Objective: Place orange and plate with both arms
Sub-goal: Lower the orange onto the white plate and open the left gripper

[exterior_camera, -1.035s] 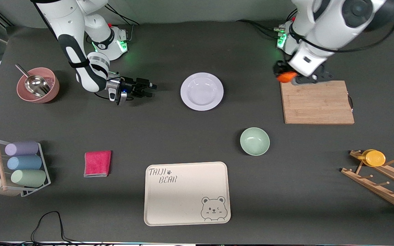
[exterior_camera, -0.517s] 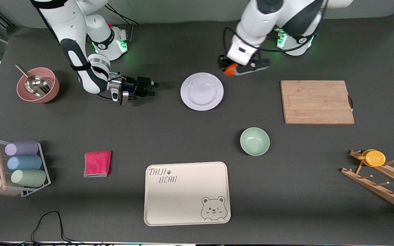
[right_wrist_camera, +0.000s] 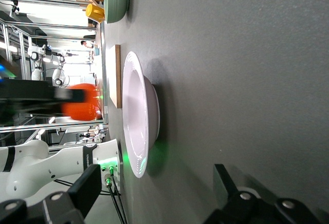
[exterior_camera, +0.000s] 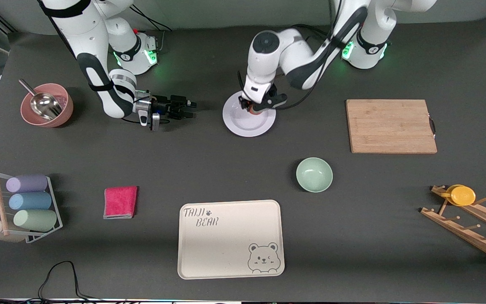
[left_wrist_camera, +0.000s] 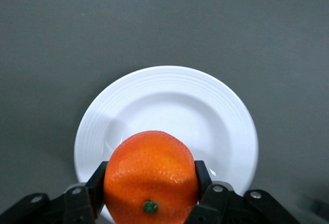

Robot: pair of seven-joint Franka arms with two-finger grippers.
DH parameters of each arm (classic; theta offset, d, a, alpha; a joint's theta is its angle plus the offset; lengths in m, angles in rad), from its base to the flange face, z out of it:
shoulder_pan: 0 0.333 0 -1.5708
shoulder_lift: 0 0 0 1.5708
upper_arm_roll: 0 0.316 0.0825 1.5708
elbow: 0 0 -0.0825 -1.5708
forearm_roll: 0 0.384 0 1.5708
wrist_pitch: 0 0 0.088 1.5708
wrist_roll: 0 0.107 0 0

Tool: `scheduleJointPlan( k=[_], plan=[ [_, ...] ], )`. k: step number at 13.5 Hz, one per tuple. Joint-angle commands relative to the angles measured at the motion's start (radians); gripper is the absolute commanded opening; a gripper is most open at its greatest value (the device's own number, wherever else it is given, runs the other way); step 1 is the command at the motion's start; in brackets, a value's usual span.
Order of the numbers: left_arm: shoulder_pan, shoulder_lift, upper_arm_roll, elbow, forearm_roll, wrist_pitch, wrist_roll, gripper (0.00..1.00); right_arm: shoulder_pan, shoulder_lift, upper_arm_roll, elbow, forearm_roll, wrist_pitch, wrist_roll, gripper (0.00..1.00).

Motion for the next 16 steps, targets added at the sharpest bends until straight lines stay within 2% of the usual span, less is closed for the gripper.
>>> scheduleJointPlan(
  k=[1, 3, 5, 7, 8, 9, 13, 16],
  plan=[
    [-0.031, 0.135, 0.013, 0.058, 0.209, 0.031, -0.187, 0.0, 0.003, 0.017, -0.006, 0.009, 0.023, -0.016, -0.03, 0.69],
    [-0.036, 0.183, 0.016, 0.088, 0.253, 0.031, -0.215, 0.0, 0.003, 0.017, -0.006, 0.009, 0.023, -0.016, -0.027, 0.52],
    [-0.056, 0.223, 0.02, 0.133, 0.254, 0.031, -0.223, 0.0, 0.003, 0.017, -0.009, 0.011, 0.023, -0.016, -0.027, 0.46],
    [-0.076, 0.223, 0.039, 0.136, 0.256, 0.031, -0.235, 0.0, 0.003, 0.017, -0.009, 0.011, 0.023, -0.016, -0.027, 0.46],
    [-0.076, 0.223, 0.041, 0.136, 0.259, 0.029, -0.235, 0.58, 0.003, 0.017, -0.009, 0.011, 0.023, -0.016, -0.027, 0.45],
    [-0.079, 0.223, 0.043, 0.136, 0.279, 0.025, -0.234, 0.99, 0.003, 0.017, -0.009, 0.011, 0.023, -0.016, -0.027, 0.43],
    [-0.053, 0.178, 0.043, 0.136, 0.299, -0.018, -0.221, 1.0, 0.003, 0.04, -0.009, 0.02, 0.023, -0.016, -0.034, 0.41],
    [0.034, 0.111, 0.014, 0.136, 0.28, -0.122, -0.067, 1.0, 0.003, 0.061, -0.009, 0.032, 0.023, -0.016, -0.053, 0.41]
  ],
)
